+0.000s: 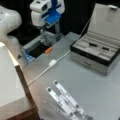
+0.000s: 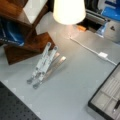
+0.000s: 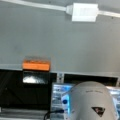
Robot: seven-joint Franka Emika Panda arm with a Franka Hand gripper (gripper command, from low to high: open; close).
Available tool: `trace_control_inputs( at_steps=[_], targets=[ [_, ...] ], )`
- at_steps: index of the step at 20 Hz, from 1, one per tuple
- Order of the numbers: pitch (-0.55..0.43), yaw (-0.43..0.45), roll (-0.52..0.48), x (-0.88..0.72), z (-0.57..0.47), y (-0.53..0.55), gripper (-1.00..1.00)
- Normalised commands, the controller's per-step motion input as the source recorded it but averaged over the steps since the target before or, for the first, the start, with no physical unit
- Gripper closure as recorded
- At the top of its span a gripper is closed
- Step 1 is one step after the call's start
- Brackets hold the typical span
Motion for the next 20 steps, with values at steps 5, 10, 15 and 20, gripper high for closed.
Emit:
trace_control_inputs(
  at_steps=[5,10,15,20],
  targets=[
    [-0.15,0.045,0.176,-0.37,-0.32,-0.12,1.0],
    [-0.192,0.021,0.169,-0.31,-0.3,-0.06,1.0],
    [-0.234,0.042,0.188,-0.25,-0.21,0.01,1.0],
    [-0.246,0.047,0.178,-0.26,-0.28,0.0,1.0]
  ],
)
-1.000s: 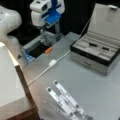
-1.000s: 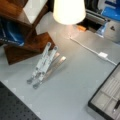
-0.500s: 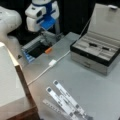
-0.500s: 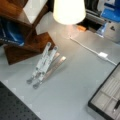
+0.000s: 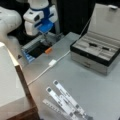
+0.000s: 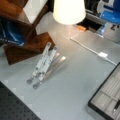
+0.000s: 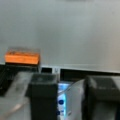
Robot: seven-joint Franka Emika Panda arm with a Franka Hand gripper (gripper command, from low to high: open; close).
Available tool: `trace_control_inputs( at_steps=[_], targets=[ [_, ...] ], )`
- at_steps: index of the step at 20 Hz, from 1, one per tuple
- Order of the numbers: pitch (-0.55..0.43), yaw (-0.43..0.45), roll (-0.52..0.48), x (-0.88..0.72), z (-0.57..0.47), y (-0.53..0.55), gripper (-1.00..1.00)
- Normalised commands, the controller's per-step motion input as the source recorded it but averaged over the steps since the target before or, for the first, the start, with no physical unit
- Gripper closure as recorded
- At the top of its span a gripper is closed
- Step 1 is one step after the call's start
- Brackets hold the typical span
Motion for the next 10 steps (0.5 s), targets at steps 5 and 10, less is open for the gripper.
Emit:
trace_control_inputs(
  at_steps=[5,10],
  targets=[
    [-0.267,0.059,0.127,-0.28,-0.37,0.02,1.0],
    [-0.286,0.056,0.075,-0.3,-0.36,0.06,1.0]
  ],
)
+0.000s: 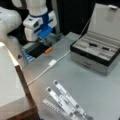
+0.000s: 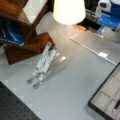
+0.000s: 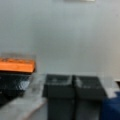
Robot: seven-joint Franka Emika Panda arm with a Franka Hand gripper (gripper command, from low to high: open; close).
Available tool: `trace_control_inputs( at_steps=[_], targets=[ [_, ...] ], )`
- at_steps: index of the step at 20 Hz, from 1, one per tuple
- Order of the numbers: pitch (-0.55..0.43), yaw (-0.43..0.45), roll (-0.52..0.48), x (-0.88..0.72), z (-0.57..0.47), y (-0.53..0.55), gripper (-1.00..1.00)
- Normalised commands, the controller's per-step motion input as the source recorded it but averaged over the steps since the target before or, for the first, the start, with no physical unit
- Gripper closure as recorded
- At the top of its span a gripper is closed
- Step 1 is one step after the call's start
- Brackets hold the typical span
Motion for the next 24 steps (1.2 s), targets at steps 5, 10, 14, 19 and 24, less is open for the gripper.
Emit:
trace_control_inputs(
  at_steps=[5,10,14,19,24],
  targets=[
    [-0.284,0.043,0.054,-0.29,-0.33,0.12,1.0],
    [-0.307,-0.015,0.055,-0.24,-0.46,0.18,1.0],
    [-0.313,-0.059,0.061,-0.25,-0.64,0.13,1.0],
    [-0.305,-0.082,0.077,-0.32,-0.56,-0.02,1.0],
    [-0.316,-0.092,0.09,-0.4,-0.36,-0.13,1.0]
  ],
)
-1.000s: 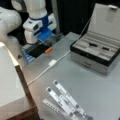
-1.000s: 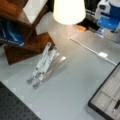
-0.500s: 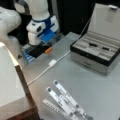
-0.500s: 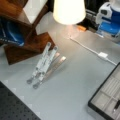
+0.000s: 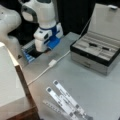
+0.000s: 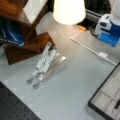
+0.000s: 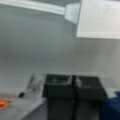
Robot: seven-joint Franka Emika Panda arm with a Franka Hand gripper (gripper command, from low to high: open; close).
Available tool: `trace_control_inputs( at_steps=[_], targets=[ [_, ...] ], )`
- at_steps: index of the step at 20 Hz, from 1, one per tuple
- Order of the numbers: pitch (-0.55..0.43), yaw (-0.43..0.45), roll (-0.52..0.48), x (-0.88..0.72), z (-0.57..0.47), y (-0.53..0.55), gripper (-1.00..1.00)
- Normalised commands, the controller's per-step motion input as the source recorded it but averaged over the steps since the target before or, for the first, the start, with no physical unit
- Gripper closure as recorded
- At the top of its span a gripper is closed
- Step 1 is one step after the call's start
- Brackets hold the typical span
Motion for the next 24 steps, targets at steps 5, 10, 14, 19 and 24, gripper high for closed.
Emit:
trace_control_inputs(
  at_steps=[5,10,14,19,24],
  targets=[
    [-0.33,-0.075,0.093,-0.49,-0.38,-0.22,1.0],
    [-0.371,-0.066,0.093,-0.55,-0.51,-0.27,1.0],
    [-0.421,-0.063,0.089,-0.57,-0.53,-0.29,1.0],
    [-0.48,-0.05,0.084,-0.6,-0.51,-0.29,1.0],
    [-0.512,-0.031,0.089,-0.64,-0.49,-0.28,1.0]
  ],
)
